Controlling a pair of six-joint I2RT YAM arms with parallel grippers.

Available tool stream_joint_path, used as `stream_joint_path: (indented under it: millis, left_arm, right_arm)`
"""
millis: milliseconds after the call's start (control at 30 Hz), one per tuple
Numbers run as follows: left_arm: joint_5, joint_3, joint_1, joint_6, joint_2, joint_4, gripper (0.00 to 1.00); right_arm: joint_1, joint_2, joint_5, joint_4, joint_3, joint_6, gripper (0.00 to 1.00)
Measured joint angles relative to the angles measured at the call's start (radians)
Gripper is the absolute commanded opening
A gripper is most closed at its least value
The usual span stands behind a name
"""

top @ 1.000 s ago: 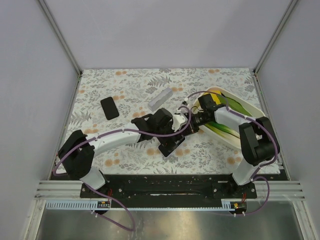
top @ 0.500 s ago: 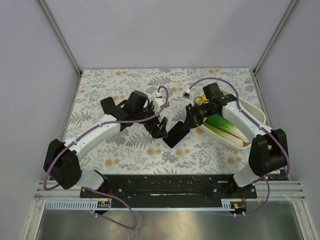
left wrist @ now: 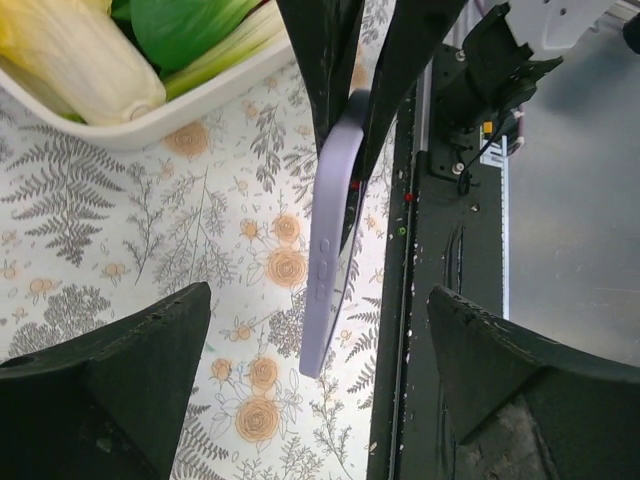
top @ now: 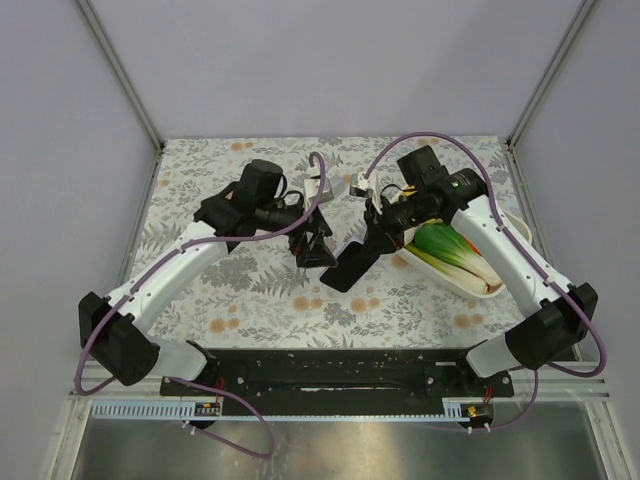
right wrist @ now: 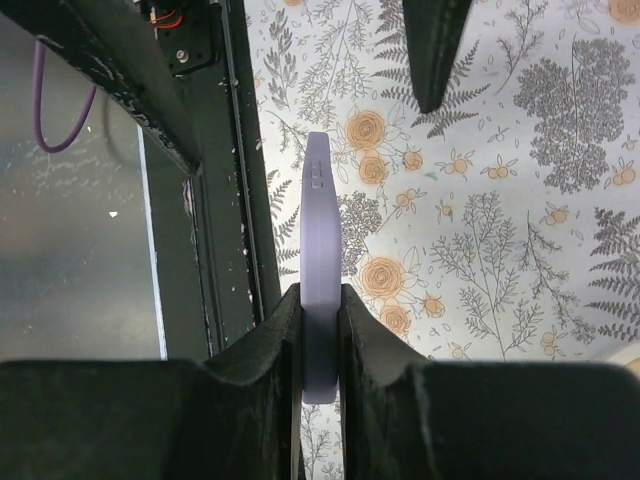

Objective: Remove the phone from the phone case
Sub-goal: Pick up the phone at the center of the board.

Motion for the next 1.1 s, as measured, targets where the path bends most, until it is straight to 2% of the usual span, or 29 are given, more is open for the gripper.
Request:
stream_joint_path:
  millis: [167,467,700,800,867,1000,1033,1100]
  left_arm:
    - [0.046,0.023,0.0,-0.016,0.003,0.023,0.85]
    - [0.108,0.01,0.0,-0.07,0.066,0.097,0.72]
    - [0.138,-0.016,-0.006,-0.093,0.092,0.132,0.57]
    - [0.15,-0.031,-0.01,-0.099,0.092,0.148,0.47]
    - [0.155,-0.034,-0.014,-0.102,0.092,0.155,0.36]
    - [0.165,-0.036,-0.026,-0.105,0.095,0.17,0.05]
    - [0.17,-0.036,-0.027,-0.101,0.096,0.17,0.0]
    - [0.182,-0.037,-0.029,-0.087,0.096,0.175,0.0]
  right_arm:
    - [0.031,0.0,0.006,-0.053,0.057,-0.042,0.0]
    - [0.033,0.0,0.014,-0.067,0.065,-0.047,0.0]
    - [0.034,0.0,0.014,-0.057,0.074,-0.026,0.0]
    - [0.034,0.0,0.014,-0.047,0.078,-0.014,0.0]
    - [0.034,0.0,0.014,-0.039,0.079,-0.006,0.0]
    - [0.034,0.0,0.014,-0.022,0.082,0.014,0.0]
    - [0.034,0.0,0.017,-0.021,0.082,0.024,0.0]
    - [0.031,0.0,0.018,-0.021,0.082,0.042,0.0]
